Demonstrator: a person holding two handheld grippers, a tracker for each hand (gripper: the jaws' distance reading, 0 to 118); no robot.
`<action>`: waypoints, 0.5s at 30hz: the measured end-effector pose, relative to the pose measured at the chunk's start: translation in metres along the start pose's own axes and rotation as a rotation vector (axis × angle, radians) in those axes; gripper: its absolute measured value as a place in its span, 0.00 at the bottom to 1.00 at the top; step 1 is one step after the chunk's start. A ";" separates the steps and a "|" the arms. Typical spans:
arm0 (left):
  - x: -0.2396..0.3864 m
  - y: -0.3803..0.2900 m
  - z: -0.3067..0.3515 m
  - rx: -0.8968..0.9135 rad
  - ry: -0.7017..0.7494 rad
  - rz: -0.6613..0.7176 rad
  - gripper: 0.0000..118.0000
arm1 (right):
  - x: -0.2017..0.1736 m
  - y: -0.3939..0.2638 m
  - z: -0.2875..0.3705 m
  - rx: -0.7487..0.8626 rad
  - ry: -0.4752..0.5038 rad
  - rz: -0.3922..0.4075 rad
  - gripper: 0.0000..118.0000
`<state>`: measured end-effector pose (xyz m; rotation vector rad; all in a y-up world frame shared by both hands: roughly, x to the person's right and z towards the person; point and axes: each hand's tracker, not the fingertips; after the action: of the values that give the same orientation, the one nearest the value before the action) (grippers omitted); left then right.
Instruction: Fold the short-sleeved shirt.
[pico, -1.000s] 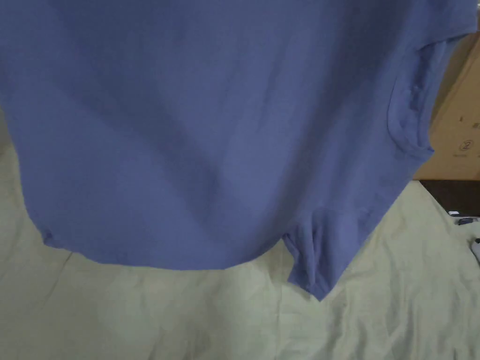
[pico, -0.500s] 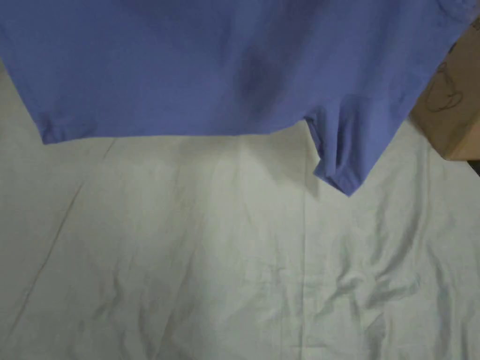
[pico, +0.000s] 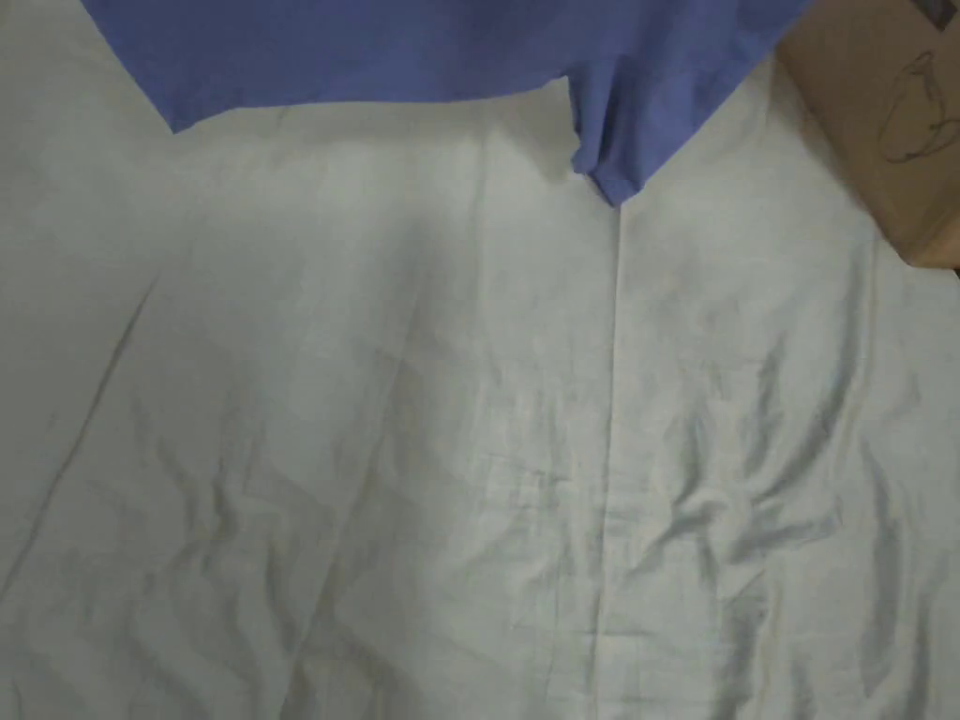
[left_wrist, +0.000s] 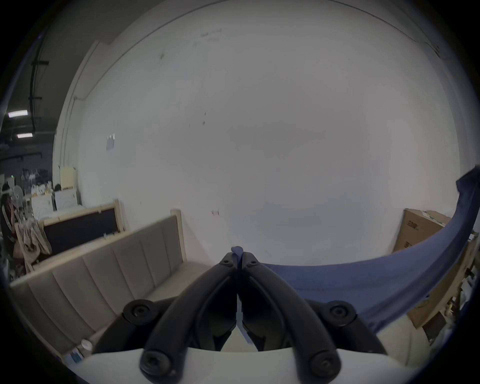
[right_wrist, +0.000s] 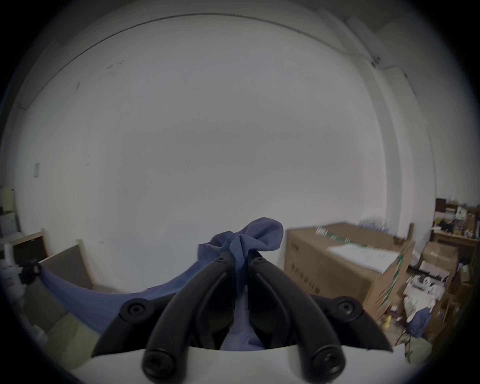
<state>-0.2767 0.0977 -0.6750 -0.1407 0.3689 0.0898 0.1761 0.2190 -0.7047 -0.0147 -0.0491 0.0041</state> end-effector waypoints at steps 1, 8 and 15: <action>-0.003 -0.013 0.007 -0.019 -0.014 0.012 0.00 | 0.003 -0.011 0.005 -0.021 0.024 -0.007 0.07; -0.047 -0.123 0.069 -0.138 -0.054 0.042 0.00 | 0.041 -0.114 0.078 -0.207 0.115 -0.015 0.07; -0.096 -0.227 0.146 -0.271 -0.104 0.142 0.00 | 0.093 -0.229 0.171 -0.426 0.123 -0.053 0.07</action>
<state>-0.2885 -0.1099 -0.4779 -0.3761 0.2607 0.2862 0.2618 -0.0075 -0.5258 -0.4391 0.0733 -0.0605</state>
